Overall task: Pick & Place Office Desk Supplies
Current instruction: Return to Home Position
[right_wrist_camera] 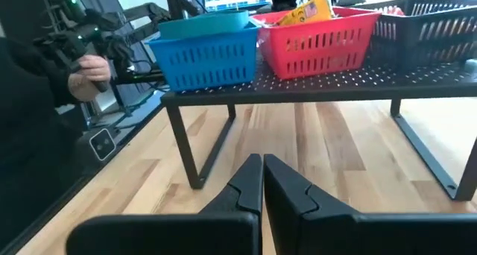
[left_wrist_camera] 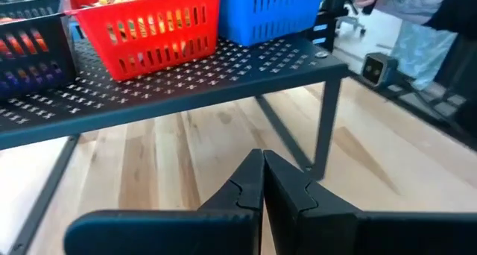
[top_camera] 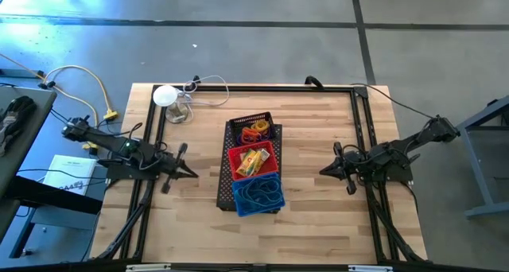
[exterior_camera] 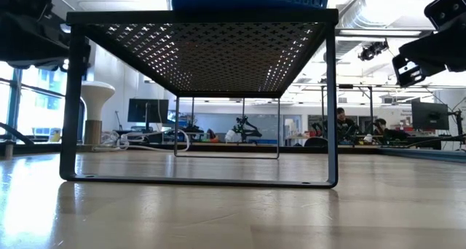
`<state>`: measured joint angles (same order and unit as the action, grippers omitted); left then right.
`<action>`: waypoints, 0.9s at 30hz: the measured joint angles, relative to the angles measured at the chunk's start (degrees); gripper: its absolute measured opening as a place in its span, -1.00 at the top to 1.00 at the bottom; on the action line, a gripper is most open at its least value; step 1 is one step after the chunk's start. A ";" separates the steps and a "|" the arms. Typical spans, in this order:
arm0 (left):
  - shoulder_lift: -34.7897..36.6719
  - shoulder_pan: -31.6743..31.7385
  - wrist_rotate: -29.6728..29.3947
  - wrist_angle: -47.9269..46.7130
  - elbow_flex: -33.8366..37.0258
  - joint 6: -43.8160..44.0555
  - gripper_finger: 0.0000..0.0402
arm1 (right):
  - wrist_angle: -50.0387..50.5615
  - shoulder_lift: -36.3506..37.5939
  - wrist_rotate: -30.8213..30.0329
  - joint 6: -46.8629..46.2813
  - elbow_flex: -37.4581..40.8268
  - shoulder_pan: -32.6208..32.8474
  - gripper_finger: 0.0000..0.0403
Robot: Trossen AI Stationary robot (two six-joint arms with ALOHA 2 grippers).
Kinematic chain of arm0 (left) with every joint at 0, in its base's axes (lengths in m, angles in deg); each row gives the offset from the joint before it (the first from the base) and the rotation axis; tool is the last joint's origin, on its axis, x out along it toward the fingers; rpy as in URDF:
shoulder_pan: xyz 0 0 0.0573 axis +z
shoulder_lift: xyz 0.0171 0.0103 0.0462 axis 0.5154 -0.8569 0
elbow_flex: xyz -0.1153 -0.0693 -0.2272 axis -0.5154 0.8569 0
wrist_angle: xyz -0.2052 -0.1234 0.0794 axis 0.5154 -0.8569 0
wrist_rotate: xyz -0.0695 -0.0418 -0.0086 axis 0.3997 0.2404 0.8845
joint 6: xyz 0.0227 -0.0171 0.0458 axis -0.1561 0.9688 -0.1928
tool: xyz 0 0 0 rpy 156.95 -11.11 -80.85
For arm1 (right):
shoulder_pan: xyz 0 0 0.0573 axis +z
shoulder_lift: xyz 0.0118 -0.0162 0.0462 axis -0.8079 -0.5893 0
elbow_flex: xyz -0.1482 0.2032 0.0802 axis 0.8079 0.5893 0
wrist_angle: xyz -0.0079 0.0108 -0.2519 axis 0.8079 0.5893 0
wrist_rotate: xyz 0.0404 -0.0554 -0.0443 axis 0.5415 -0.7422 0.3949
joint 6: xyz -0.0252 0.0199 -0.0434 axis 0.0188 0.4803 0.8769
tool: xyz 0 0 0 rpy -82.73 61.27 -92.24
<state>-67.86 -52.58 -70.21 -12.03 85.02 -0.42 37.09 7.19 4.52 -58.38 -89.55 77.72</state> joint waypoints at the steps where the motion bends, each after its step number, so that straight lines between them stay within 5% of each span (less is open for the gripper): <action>1: -0.33 0.39 0.00 0.24 0.01 -0.57 1.00 | 0.01 -0.02 -0.13 0.28 0.00 0.00 0.99; 9: -1.60 6.03 0.45 2.00 0.07 -2.16 1.00 | 1.86 1.20 6.42 1.89 -0.09 0.00 0.99; 18: -5.60 19.26 14.04 7.64 1.41 -1.47 1.00 | 11.08 9.42 7.61 6.09 -3.07 0.00 0.99; 27: -9.03 30.49 27.93 11.02 3.00 1.32 1.00 | 16.33 8.50 -9.81 -1.28 -4.61 0.00 0.99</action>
<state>-76.88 -22.10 -42.28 -1.00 88.03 0.90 53.43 15.69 -5.29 -59.65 -94.16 77.72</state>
